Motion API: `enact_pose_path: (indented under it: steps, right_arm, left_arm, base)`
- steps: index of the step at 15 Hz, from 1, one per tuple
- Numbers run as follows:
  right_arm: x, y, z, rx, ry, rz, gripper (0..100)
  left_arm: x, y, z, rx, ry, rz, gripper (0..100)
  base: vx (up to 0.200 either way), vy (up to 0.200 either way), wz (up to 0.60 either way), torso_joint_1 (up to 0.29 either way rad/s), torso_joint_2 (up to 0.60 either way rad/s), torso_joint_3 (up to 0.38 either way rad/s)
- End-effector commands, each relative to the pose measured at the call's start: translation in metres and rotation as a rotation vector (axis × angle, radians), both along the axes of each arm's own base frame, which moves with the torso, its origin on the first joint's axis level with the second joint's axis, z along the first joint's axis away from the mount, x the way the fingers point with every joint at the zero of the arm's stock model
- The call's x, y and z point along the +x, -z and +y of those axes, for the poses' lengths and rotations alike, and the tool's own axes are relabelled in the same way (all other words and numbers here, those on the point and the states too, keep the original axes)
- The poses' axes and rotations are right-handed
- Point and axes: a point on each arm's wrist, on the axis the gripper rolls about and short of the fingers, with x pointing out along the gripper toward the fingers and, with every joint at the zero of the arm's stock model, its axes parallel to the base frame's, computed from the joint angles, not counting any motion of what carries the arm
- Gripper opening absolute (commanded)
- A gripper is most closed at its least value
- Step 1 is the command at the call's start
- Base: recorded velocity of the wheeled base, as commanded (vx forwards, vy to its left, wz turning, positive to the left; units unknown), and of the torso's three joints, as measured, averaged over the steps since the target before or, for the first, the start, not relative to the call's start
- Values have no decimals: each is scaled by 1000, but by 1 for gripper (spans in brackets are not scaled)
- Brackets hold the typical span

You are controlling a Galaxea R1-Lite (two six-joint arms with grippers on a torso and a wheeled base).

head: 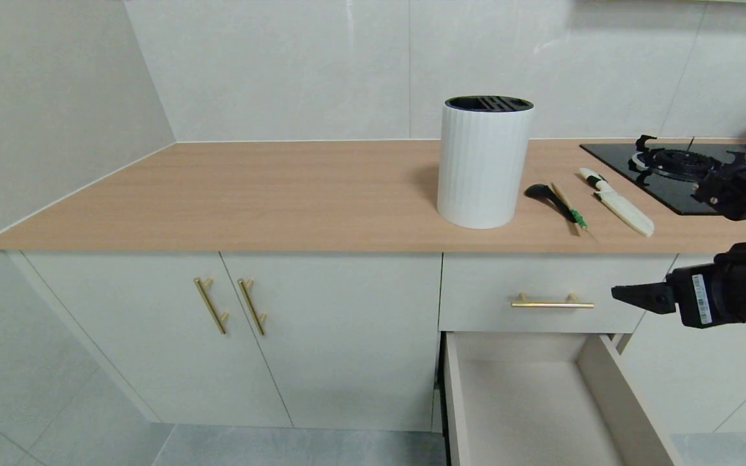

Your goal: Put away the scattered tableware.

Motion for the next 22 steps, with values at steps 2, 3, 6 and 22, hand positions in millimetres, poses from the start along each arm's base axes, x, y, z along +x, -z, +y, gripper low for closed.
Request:
enact_pose_path:
  steps: [2,3,6,22]
  right_arm:
    - [70,-30,1,17,74,-47,100]
    - [90,-36,-1,11,100,-15,100]
    - [144,-38,2,103,201,32,100]
    - [202,3,2,179,345,113,100]
  left_arm:
    - [0,0,0,0,0,1,100]
    - [0,0,0,0,0,1,100]
    - [0,0,0,0,0,1,100]
    - [0,0,0,0,0,1,100]
  base:
    - [0,0,0,0,0,0]
    - [0,0,0,0,0,0]
    - [0,0,0,0,0,0]
    - [0,0,0,0,0,0]
